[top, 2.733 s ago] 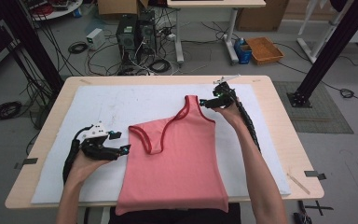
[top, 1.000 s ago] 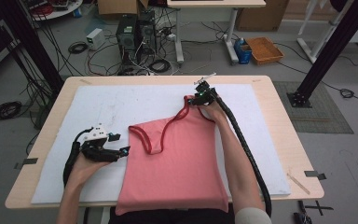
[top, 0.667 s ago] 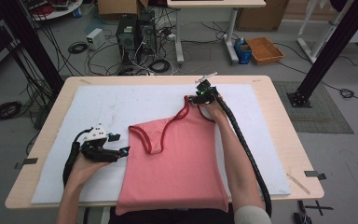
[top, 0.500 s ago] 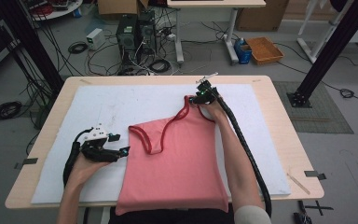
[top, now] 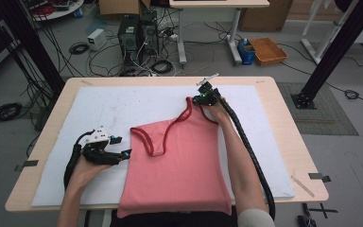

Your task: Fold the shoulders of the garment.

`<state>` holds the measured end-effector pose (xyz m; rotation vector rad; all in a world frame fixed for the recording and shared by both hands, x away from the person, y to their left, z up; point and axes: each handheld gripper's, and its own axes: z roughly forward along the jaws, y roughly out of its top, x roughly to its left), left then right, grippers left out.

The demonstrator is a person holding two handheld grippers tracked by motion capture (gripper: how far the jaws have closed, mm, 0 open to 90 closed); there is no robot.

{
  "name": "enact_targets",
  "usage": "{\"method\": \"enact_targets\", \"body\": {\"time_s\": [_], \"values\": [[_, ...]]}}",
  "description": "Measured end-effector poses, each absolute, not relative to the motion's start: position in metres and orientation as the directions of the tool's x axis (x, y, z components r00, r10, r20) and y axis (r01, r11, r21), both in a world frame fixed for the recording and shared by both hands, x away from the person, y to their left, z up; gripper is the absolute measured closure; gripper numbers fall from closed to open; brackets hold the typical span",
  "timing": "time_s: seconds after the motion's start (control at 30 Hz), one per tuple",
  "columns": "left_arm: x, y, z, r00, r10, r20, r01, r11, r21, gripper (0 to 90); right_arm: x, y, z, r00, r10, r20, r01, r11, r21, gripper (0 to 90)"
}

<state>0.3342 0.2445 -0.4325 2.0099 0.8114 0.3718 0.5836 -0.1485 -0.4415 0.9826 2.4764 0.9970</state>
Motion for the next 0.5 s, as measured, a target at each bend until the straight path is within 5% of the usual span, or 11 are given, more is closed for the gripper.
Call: {"method": "enact_targets", "body": {"time_s": [0.5], "values": [[0.335, 0.244, -0.434, 0.739, 0.671, -0.055, 0.403, -0.375, 0.835, 31.2, 0.560, -0.149, -0.416, -0.774, 0.633, 0.027, 0.456, 0.527, 0.718, 84.3]]}}
